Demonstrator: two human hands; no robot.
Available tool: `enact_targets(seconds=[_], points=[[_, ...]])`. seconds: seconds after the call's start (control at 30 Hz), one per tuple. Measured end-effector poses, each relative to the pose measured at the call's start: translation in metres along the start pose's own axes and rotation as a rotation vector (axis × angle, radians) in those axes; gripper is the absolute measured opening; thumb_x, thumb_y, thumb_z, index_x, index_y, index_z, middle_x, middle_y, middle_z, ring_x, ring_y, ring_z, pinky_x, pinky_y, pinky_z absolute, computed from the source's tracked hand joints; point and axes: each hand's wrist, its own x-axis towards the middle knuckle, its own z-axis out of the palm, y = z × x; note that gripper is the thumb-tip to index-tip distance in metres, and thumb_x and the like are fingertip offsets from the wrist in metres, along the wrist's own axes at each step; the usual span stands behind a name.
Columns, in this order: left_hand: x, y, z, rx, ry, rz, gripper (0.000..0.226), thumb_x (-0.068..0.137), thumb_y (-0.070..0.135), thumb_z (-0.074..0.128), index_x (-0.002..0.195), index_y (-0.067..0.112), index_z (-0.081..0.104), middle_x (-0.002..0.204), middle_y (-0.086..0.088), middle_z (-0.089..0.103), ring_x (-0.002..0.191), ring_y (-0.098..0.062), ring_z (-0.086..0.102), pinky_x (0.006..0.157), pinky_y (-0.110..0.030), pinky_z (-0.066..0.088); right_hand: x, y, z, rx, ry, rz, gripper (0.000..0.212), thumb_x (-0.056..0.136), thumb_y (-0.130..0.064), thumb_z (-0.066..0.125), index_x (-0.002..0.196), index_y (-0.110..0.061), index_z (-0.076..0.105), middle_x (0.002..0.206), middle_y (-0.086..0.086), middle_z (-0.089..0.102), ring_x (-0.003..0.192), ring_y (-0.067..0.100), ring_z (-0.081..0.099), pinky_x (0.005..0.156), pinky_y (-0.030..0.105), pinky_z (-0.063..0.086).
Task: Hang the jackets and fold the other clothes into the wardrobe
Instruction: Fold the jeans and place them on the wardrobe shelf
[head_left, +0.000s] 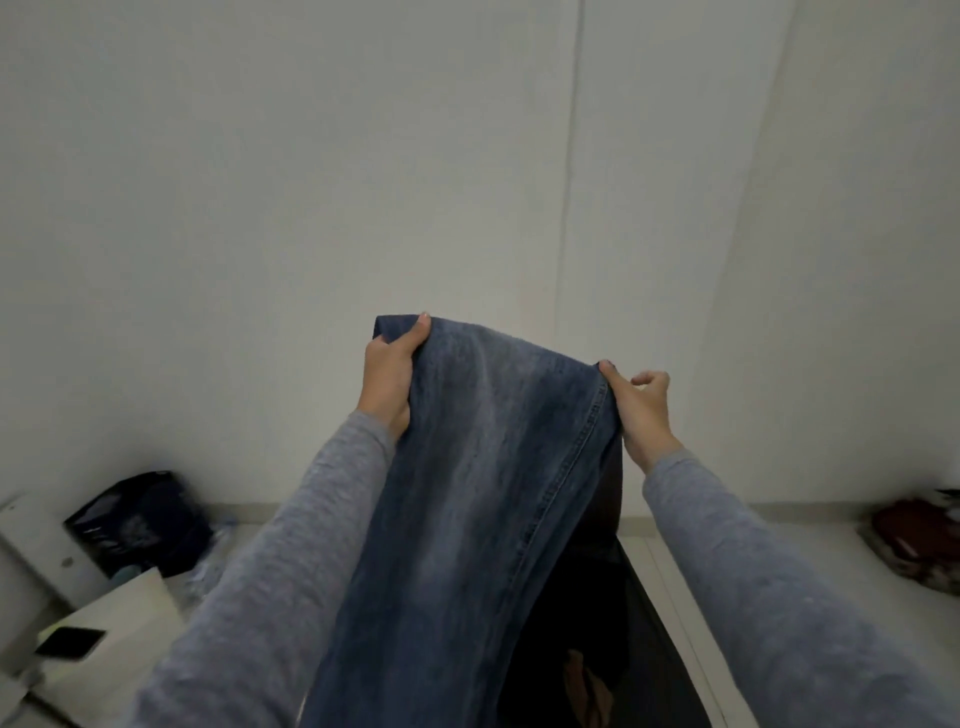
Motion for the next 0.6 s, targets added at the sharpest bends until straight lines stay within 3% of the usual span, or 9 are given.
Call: enact_targets(seconds=[0.17,0.27,0.33,0.47,0.6], points=[[-0.004,0.0,0.006,0.052,0.024,0.051,0.016,0.091,0.023,0.062,0.081,0.011,0.064,0.084,-0.006,0.067,0.078,-0.018,0.065,0.074,-0.03,0.056,-0.022,0.036,0.001,0.095,-0.091,0.086,0.039,0.079,-0.051,0.068,0.072,-0.016,0.053,0.081,0.002,0.057,0.081,0.016,0.053,0.073,0.031,0.041],[-0.003,0.005,-0.008,0.095,0.077,0.055,0.017,0.091,0.025,0.062,0.081,0.012,0.063,0.084,-0.005,0.066,0.079,-0.017,0.064,0.075,-0.029,0.055,-0.033,0.044,0.012,0.098,-0.317,0.135,0.032,0.084,-0.046,0.065,0.094,-0.016,0.067,0.101,-0.001,0.07,0.096,0.016,0.062,0.082,0.034,0.047],[-0.002,0.01,-0.025,0.16,0.131,0.07,0.017,0.09,0.025,0.062,0.079,0.013,0.061,0.082,-0.002,0.064,0.076,-0.014,0.062,0.07,-0.026,0.054,-0.035,0.039,0.021,0.067,-0.409,0.15,0.027,0.092,-0.041,0.055,0.107,-0.02,0.064,0.109,-0.001,0.067,0.101,0.015,0.061,0.08,0.033,0.047],[0.0,0.02,-0.064,0.353,0.231,0.138,0.018,0.088,0.026,0.065,0.074,0.015,0.06,0.078,0.002,0.062,0.074,-0.011,0.059,0.063,-0.02,0.051,-0.03,0.009,0.042,0.152,-0.366,0.032,0.033,0.098,-0.037,0.044,0.117,-0.016,0.061,0.115,0.002,0.065,0.105,0.016,0.06,0.09,0.032,0.048],[-0.004,0.028,-0.082,0.329,0.257,0.14,0.014,0.087,0.024,0.066,0.079,0.014,0.062,0.083,0.002,0.063,0.074,-0.008,0.06,0.053,-0.012,0.049,-0.022,-0.023,0.063,0.029,-0.375,-0.084,0.033,0.1,-0.037,0.039,0.119,-0.018,0.058,0.103,-0.004,0.063,0.089,0.006,0.059,0.072,0.019,0.048]])
